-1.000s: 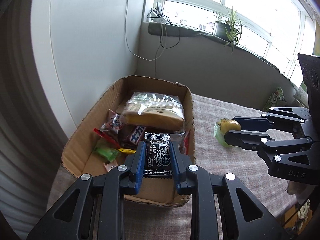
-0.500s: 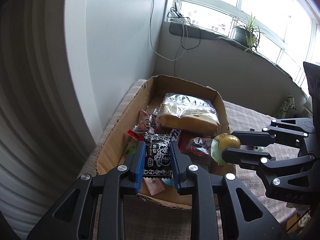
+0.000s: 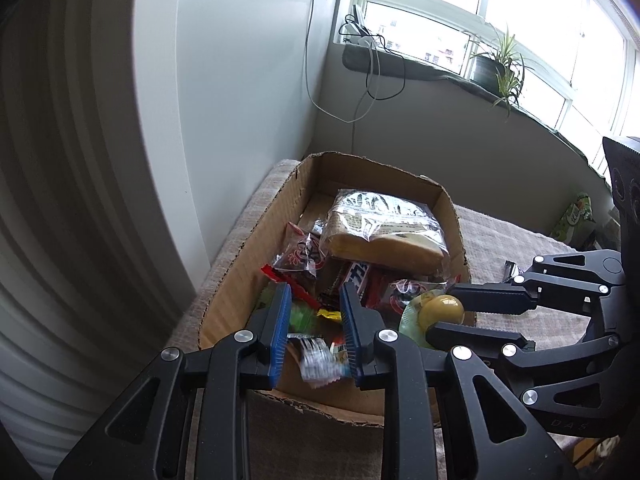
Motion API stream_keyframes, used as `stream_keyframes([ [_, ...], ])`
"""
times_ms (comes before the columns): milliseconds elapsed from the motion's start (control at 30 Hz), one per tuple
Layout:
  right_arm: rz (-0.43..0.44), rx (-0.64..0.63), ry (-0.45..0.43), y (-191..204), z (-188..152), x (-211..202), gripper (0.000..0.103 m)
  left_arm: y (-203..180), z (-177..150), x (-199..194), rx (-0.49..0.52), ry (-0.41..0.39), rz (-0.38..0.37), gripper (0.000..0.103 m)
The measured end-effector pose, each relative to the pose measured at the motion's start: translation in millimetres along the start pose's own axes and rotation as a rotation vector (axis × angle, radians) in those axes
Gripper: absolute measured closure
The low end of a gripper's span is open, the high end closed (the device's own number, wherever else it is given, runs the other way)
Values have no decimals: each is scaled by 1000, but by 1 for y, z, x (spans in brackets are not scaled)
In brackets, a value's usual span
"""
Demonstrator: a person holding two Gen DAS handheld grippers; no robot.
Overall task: Organize snacks
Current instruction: 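Open both grippers to drop the black pack and ball candy into the box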
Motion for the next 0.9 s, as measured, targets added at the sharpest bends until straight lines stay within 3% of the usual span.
stream_keyframes([
  [67, -4, 1, -2, 1, 0, -1, 69, 0, 1, 1, -1, -1, 2, 73],
  [167, -23, -3, -24, 0, 1, -6, 31, 1, 1, 0, -1, -6, 7, 55],
  [200, -26, -6, -33, 0, 1, -8, 26, 2, 2, 0, -2, -9, 10, 47],
  [400, -49, -29, -23, 0, 0, -11, 20, 5, 5, -2, -13, -22, 23, 32],
  [900, -111, 16, -57, -25, -21, -46, 20, -15, 11, -12, 2, -48, 12, 29],
])
Point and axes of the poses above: each gripper's, at about its wrist camera, not at the fingertips, and x roughly the way its jaws point, y to its left, z to its top, the point moved 7 cm from there along x, roughly the way its jaws point, and after that the axes turned 13 degrees about z, right-handed, at the moved point
